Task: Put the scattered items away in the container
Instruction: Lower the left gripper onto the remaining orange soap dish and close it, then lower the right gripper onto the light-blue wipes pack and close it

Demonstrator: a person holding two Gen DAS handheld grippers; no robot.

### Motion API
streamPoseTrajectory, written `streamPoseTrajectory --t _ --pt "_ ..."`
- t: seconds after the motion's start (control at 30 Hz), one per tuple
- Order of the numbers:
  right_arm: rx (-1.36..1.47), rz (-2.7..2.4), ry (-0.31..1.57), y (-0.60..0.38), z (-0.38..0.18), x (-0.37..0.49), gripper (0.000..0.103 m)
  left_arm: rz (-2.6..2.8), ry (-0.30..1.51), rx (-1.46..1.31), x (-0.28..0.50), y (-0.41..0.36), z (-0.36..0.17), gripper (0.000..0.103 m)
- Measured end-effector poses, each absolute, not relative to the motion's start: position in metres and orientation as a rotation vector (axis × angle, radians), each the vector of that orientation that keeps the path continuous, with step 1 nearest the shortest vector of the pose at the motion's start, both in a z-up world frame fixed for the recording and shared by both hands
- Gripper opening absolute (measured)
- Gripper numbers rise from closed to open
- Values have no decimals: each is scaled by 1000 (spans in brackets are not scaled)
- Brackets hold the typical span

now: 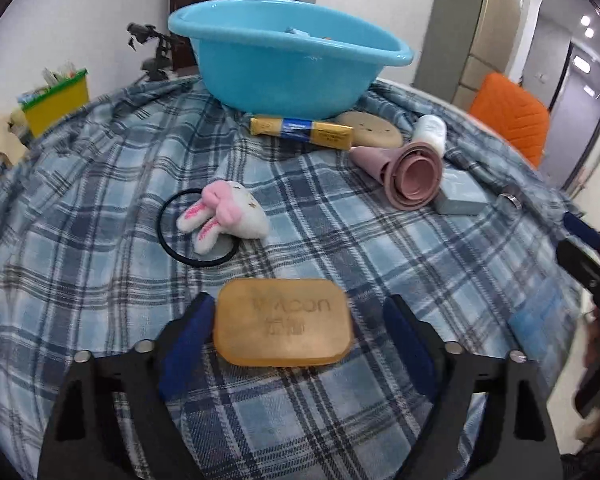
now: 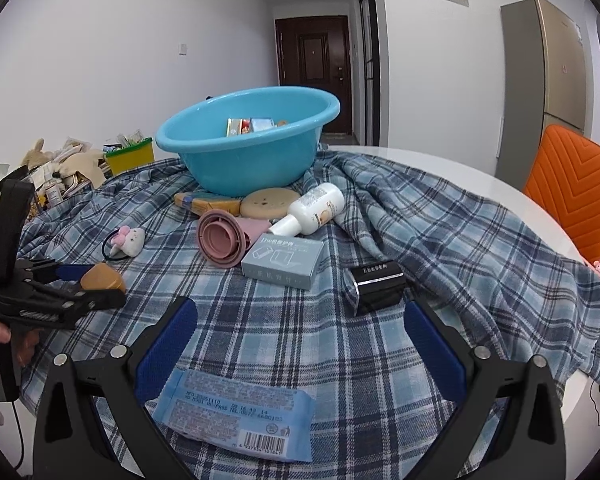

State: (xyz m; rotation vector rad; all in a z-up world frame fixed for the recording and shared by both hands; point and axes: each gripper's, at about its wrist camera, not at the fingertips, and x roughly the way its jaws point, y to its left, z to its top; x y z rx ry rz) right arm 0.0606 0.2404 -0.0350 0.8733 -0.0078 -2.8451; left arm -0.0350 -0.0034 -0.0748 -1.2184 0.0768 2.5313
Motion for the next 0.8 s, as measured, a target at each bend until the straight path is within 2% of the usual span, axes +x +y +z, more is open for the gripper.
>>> streamPoseTrajectory --t 0.03,0.07,0.1,0.47,0.67,0.8 --pt "874 -2852 -6 240 -35 62 103 2540 99 -1220 -34 -2 -75 76" --pt "865 -2862 -4 241 -34 65 103 2559 125 -1221 -34 -1 -75 64" --pt "849 -2869 -3 241 -32 69 103 2575 154 -1222 -33 0 -75 63" --pt "903 -2867 -10 223 -52 91 103 2685 217 -1147 -17 4 -65 63" --pt "947 -2909 108 209 -68 90 103 2738 100 -1118 -8 -13 -56 63" --pt "975 -2888 110 205 -70 88 103 2744 67 -1118 -5 -16 -53 63"
